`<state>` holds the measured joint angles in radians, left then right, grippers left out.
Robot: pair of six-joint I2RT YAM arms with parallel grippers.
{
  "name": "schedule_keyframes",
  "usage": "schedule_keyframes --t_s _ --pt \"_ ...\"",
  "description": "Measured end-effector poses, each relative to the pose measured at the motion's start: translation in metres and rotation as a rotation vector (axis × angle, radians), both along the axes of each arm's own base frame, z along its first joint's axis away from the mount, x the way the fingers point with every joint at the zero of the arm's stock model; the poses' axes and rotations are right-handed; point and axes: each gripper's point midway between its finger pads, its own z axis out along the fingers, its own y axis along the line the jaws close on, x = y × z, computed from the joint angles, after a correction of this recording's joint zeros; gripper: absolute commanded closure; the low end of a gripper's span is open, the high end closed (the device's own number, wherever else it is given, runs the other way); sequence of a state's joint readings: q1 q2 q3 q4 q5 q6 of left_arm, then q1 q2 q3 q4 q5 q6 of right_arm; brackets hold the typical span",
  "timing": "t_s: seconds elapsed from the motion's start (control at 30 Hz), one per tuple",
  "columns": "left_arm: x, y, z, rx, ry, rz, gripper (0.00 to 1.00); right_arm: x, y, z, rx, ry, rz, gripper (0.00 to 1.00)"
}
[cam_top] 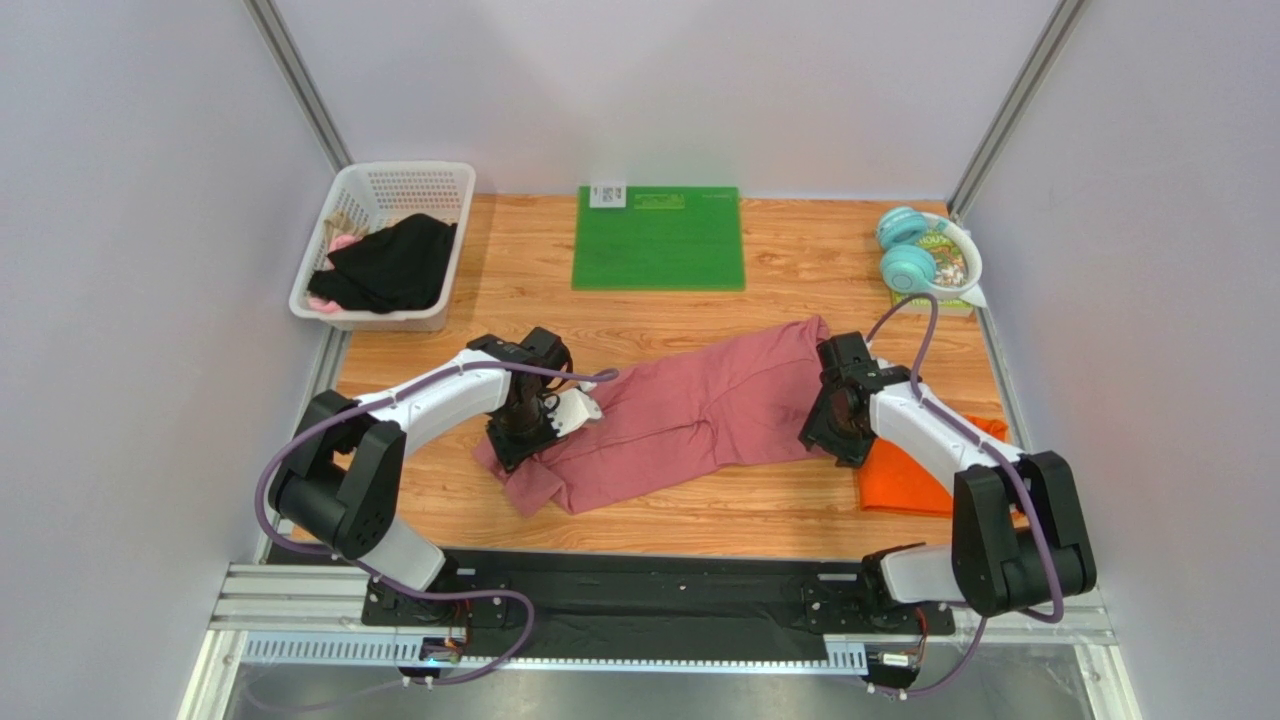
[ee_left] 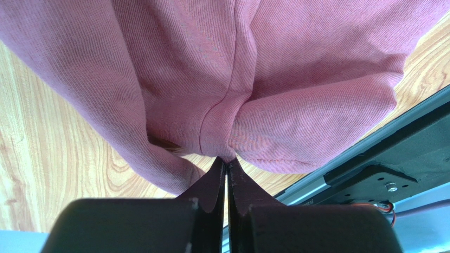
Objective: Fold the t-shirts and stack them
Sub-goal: Flatten out the tshirt
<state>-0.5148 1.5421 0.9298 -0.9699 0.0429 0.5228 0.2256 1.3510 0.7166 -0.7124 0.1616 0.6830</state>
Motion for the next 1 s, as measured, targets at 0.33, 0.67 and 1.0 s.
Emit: schedule_keyframes --t_s 0.33,0.67,1.0 --pt "0.0 0.0 0.0 0.001 0.002 0.0 1.0 0.0 -0.01 -0.008 -0.062 0.027 0.004 0.63" --pt "-0.001 0.001 0.0 0.003 0.006 0.0 1.0 0.012 -0.004 -0.008 -0.041 0.008 0.013 0.71" --pt "-0.002 0.001 0.0 0.003 0.009 0.0 1.0 0.011 -0.008 -0.006 -0.062 0.019 0.019 0.4"
